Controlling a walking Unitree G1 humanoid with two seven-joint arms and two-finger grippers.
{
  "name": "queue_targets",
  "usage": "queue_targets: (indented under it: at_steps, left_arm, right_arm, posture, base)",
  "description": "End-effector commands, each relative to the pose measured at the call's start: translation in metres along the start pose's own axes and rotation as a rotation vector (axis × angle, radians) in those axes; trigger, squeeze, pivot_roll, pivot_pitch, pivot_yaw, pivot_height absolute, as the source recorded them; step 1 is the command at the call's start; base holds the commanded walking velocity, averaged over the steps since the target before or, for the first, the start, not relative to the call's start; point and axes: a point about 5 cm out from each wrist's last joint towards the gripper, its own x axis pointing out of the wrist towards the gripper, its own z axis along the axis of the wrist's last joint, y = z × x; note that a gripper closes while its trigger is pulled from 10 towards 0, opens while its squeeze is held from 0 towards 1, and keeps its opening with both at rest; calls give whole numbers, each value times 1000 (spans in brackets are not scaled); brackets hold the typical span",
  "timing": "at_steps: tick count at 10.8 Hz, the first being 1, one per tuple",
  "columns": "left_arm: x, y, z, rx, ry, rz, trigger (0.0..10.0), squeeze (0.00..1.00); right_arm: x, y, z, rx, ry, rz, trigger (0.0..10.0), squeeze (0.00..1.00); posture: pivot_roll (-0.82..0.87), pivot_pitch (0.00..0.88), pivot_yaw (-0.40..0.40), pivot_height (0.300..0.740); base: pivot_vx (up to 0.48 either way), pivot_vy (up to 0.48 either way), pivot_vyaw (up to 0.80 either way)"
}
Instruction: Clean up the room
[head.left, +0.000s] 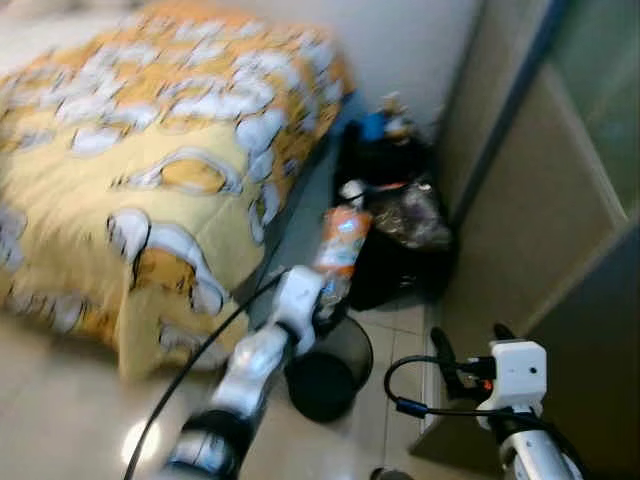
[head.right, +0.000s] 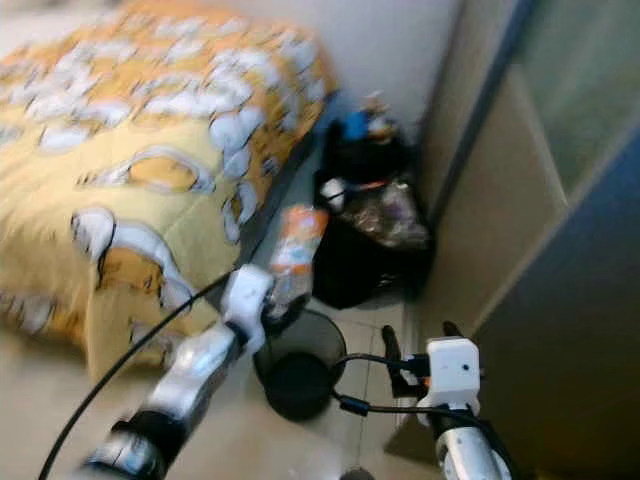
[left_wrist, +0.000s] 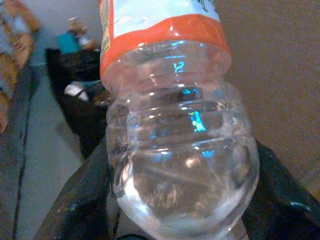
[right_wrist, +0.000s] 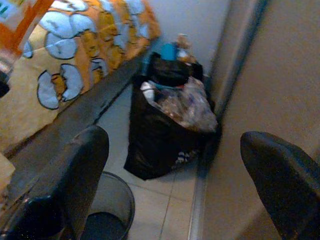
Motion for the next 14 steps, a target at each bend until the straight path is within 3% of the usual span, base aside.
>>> queue_targets:
  at_steps: [1, 4, 6, 7, 8, 9, 10, 11, 13, 14]
  left_arm:
    - [5, 7, 6, 23, 16, 17, 10000, 0]
    - [11, 18, 8, 70, 91, 67, 10000, 0]
    - [20, 27, 16, 116, 157, 115, 10000, 0]
    - [20, 27, 21, 117, 120, 100, 10000, 0]
    - [12, 21, 19, 87, 18, 18, 10000, 0]
    - [-16, 12, 5, 51, -65, -61, 10000, 0]
    - [-35, 7, -3, 3, -75, -65, 10000, 0]
    - [-37, 1, -6, 19, -72, -14, 10000, 0]
    - [-24, 7, -5, -11, -80, 34, 10000, 0]
    - [-23, 5, 1, -11, -78, 8, 10000, 0]
  right_arm:
    - [-2, 3, -2, -12, 8, 6, 10000, 0]
    - [-8, -1, -3, -8, 13, -31, 10000, 0]
    - [-32, 4, -2, -9, 34, -27, 10000, 0]
    - [-37, 3, -1, -14, 32, -39, 10000, 0]
    - [-41, 0, 5, -3, 2, -78, 10000, 0]
    - [-47, -4, 10, 12, -12, -110, 10000, 0]
    - [-47, -5, 5, 23, 7, -116, 10000, 0]
    - [-32, -6, -6, 45, 33, -110, 10000, 0]
    - [-11, -2, 1, 31, -2, -81, 10000, 0]
    - [-5, -4, 5, 31, -21, -82, 10000, 0]
  posture:
    - [-202, 0, 44, 740]
    - [-239, 0, 58, 740]
    - [-307, 14, 64, 740]
    - [-320, 18, 79, 740]
    - [-320, 11, 94, 740]
    - [-286, 0, 102, 740]
    - [-251, 0, 98, 740]
    - [-204, 0, 90, 740]
    - [-194, 0, 83, 740]
    - [-198, 0, 82, 740]
  base:
    - [0, 0, 0]
    - [0, 0, 0]
    - [0, 0, 0]
    - [0, 0, 0]
    - [0, 0, 0]
    - [0, 0, -800]
    - [0, 0, -788]
    - [0, 0, -781]
    - [0, 0, -391]
    - [0, 469, 0]
